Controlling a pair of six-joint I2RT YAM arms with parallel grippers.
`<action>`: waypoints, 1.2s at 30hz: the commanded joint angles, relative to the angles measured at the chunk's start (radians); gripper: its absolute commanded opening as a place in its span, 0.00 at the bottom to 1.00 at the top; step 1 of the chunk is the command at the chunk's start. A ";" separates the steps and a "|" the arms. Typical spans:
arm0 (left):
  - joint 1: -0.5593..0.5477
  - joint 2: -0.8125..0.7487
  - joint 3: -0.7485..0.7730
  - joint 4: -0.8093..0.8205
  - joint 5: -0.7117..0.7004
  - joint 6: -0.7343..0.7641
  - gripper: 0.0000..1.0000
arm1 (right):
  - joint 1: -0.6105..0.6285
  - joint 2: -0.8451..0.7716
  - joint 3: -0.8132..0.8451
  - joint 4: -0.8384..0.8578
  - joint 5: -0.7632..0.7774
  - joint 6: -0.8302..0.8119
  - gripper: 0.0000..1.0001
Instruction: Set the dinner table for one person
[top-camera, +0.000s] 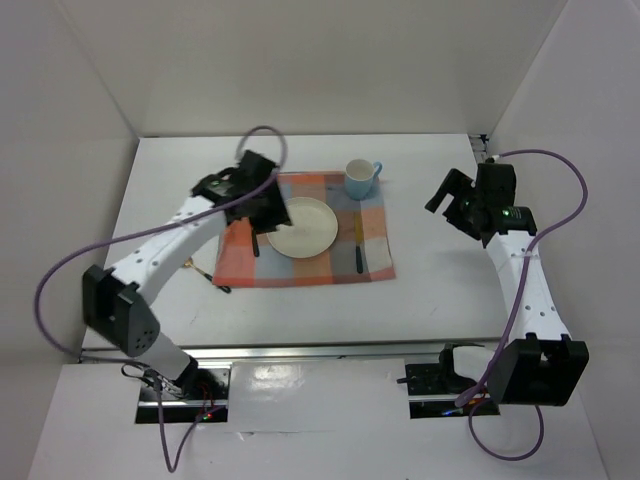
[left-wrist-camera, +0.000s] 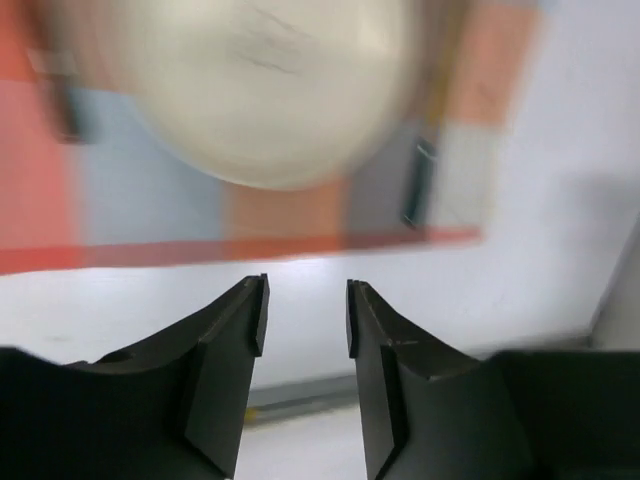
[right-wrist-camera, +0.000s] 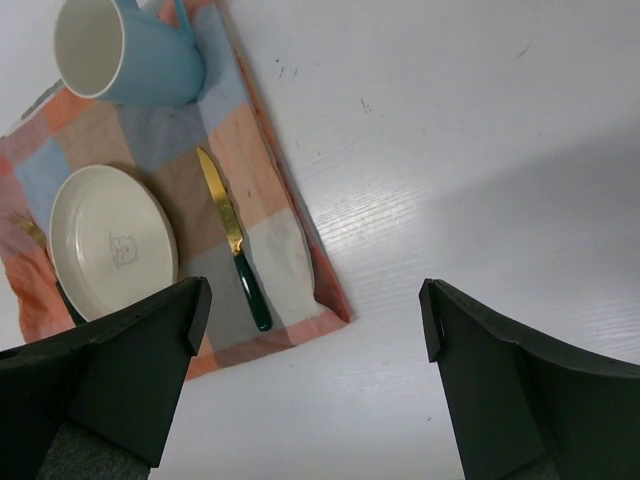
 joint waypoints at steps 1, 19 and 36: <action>0.259 -0.145 -0.298 -0.025 -0.048 -0.039 0.55 | -0.016 -0.023 0.000 0.043 -0.034 -0.020 0.99; 0.711 -0.046 -0.576 0.121 -0.041 0.006 0.63 | -0.016 0.015 -0.040 0.061 -0.109 -0.011 0.99; 0.681 0.005 -0.687 0.152 -0.069 -0.062 0.44 | -0.016 0.024 -0.060 0.080 -0.127 -0.011 0.99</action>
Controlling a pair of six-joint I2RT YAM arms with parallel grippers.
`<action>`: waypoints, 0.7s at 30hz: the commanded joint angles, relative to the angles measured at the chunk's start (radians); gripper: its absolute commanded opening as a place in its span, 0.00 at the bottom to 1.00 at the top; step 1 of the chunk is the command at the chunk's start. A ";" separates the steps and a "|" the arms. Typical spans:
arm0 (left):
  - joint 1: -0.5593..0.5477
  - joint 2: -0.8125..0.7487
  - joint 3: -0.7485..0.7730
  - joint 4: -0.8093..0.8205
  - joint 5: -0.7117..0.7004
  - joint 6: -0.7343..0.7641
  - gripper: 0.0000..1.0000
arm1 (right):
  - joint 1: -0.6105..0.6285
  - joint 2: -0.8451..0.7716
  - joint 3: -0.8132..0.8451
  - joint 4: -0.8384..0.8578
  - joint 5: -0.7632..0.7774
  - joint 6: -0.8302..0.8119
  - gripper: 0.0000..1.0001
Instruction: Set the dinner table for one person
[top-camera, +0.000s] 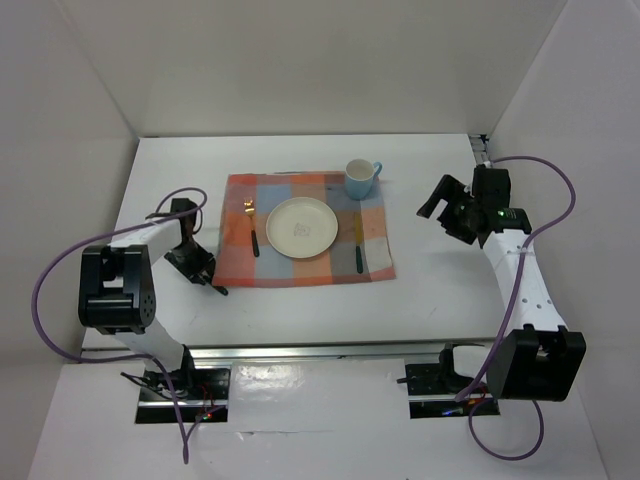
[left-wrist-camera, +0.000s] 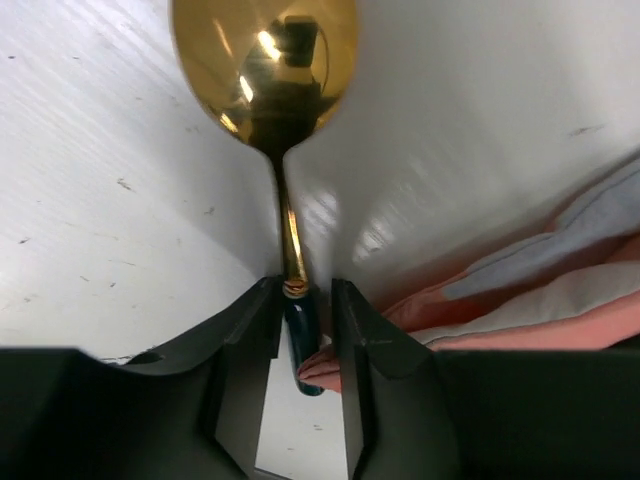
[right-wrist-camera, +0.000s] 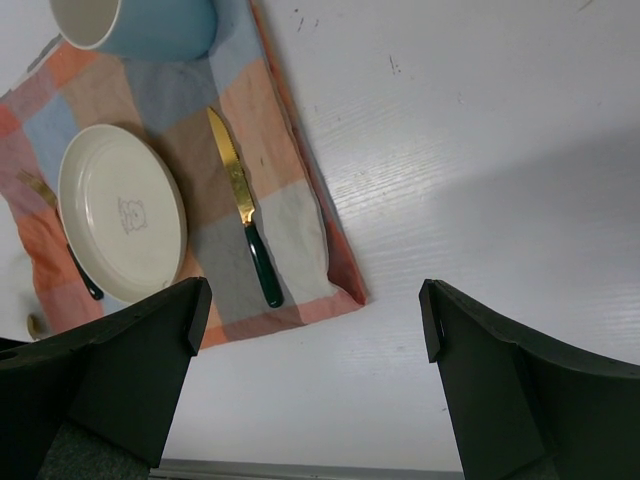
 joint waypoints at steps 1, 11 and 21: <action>-0.005 0.022 -0.032 -0.007 -0.031 -0.035 0.42 | -0.007 0.000 0.001 0.050 -0.013 -0.011 0.99; -0.046 -0.168 0.319 -0.198 -0.241 0.147 0.00 | -0.007 0.000 0.001 0.050 -0.033 -0.011 0.99; -0.672 0.184 0.759 -0.167 0.073 0.150 0.00 | -0.007 -0.034 0.012 0.038 -0.004 0.020 0.99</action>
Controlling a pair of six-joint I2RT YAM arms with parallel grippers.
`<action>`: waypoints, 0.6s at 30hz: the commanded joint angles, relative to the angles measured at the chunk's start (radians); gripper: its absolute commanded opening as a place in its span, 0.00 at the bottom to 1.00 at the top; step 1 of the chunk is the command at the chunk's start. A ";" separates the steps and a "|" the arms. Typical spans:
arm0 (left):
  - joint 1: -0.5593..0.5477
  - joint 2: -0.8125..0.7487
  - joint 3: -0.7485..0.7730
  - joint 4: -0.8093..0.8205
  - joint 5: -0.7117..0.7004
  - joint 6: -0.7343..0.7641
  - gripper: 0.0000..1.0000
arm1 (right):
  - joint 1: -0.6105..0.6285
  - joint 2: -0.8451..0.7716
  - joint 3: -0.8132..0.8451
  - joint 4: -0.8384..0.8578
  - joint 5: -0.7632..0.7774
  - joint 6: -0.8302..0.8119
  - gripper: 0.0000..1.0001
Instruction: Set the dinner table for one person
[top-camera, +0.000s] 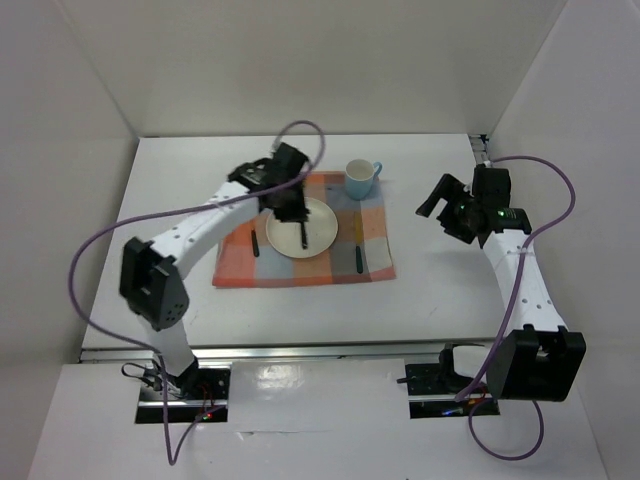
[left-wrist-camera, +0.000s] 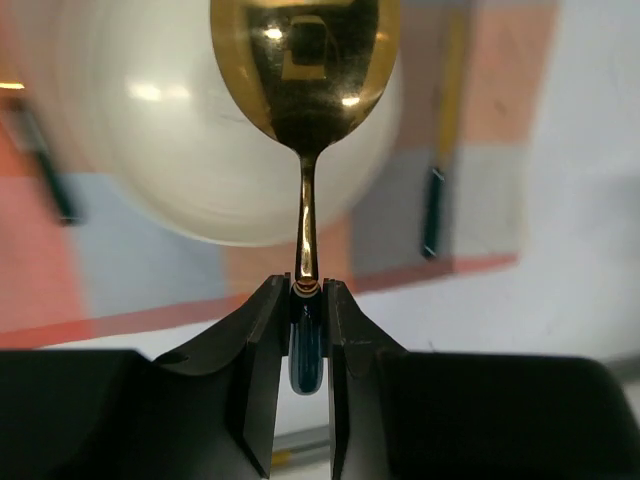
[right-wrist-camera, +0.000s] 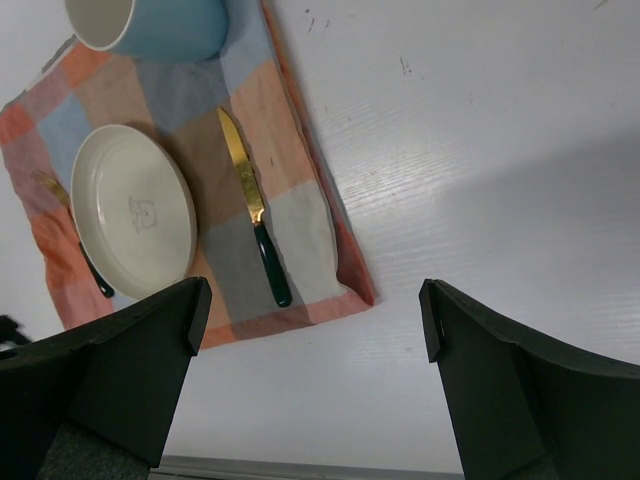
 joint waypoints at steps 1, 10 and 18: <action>-0.161 0.154 0.116 -0.035 0.131 -0.039 0.00 | -0.007 -0.042 0.021 0.018 0.016 -0.002 0.99; -0.238 0.467 0.406 -0.019 0.146 -0.062 0.00 | -0.007 -0.073 0.030 -0.002 0.030 -0.011 0.99; -0.229 0.645 0.537 -0.047 0.146 -0.094 0.00 | -0.007 -0.082 0.030 -0.021 0.030 -0.011 0.99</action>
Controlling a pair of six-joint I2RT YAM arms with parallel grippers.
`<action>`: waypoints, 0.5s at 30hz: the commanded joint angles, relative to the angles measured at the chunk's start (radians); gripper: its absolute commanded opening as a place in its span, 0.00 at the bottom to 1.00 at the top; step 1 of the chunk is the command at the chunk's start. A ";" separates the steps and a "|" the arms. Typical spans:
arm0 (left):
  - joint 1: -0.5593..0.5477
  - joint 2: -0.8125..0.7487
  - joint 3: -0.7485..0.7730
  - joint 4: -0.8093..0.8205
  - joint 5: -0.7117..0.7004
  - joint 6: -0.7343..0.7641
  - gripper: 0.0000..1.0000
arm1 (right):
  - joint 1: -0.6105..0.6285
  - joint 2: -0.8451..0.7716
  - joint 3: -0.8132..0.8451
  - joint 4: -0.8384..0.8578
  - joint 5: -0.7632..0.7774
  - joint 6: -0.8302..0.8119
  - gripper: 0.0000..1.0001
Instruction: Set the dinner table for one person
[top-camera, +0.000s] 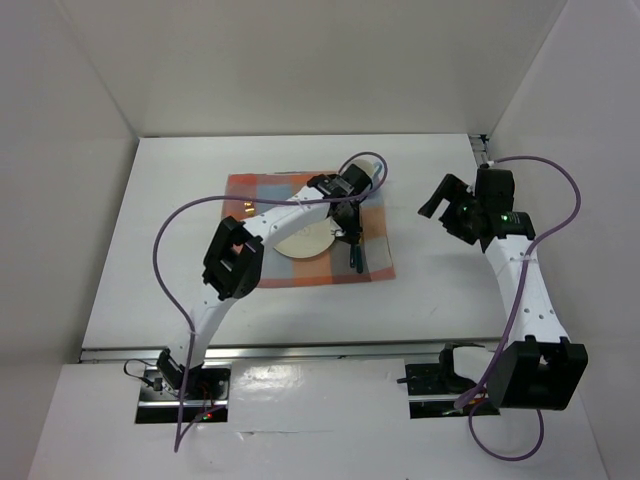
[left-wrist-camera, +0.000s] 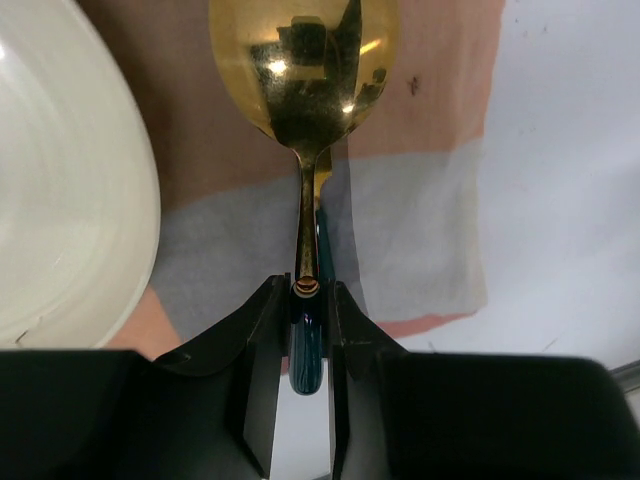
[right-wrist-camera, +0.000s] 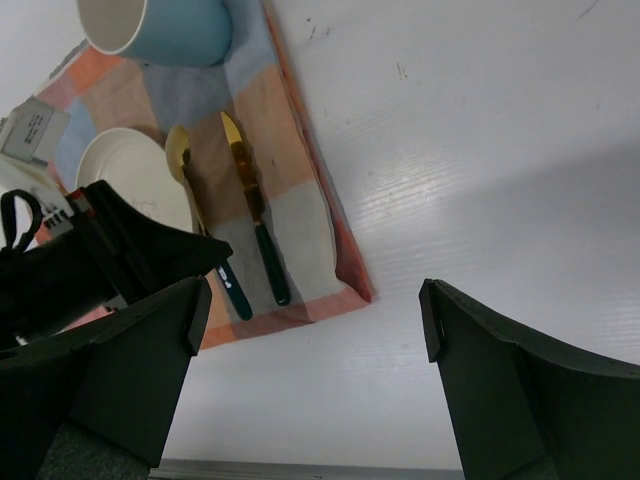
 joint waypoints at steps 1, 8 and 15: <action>0.005 0.053 0.054 -0.030 0.004 -0.035 0.00 | -0.007 -0.038 0.030 -0.013 0.011 -0.007 0.99; 0.015 0.057 0.037 -0.009 -0.016 -0.047 0.57 | -0.007 -0.047 0.039 -0.022 0.033 -0.016 0.99; 0.015 -0.030 0.012 0.002 -0.002 0.001 0.67 | -0.007 -0.047 0.039 -0.031 0.033 -0.016 0.99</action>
